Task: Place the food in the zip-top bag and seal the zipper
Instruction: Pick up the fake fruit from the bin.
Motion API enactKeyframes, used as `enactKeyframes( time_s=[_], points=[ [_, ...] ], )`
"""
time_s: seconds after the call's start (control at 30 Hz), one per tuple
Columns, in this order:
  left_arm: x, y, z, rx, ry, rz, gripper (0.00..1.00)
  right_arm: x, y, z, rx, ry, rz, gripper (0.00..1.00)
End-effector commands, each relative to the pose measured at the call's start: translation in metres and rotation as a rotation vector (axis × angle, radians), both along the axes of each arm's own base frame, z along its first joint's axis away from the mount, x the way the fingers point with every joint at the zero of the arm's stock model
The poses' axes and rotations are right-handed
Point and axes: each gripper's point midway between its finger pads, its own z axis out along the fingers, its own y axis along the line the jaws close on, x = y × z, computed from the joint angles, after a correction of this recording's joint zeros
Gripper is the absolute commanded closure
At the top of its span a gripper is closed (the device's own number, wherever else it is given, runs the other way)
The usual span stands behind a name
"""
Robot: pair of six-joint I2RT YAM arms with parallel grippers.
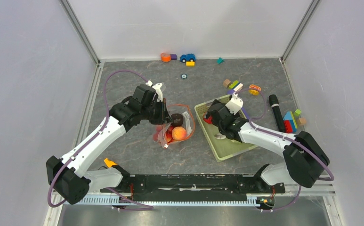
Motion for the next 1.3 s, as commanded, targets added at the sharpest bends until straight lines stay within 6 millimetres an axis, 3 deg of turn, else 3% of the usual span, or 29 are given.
enactKeyframes(
  time_s=[0.0, 0.87, 1.1, 1.27],
  points=[
    [0.001, -0.003, 0.012, -0.033, -0.051, -0.023, 0.98, 0.018, 0.012, 0.016, 0.066, -0.060, -0.036, 0.02],
    [0.002, -0.001, 0.013, -0.031, -0.061, -0.018, 0.98, 0.026, 0.020, -0.031, 0.046, 0.030, -0.051, 0.05],
    [0.002, -0.001, 0.013, -0.031, -0.061, -0.019, 0.98, 0.028, 0.019, -0.031, 0.046, 0.012, -0.033, 0.17],
    [0.002, -0.001, 0.014, -0.033, -0.064, -0.018, 0.98, 0.028, 0.016, -0.019, 0.052, -0.035, -0.026, 0.37]
  ],
)
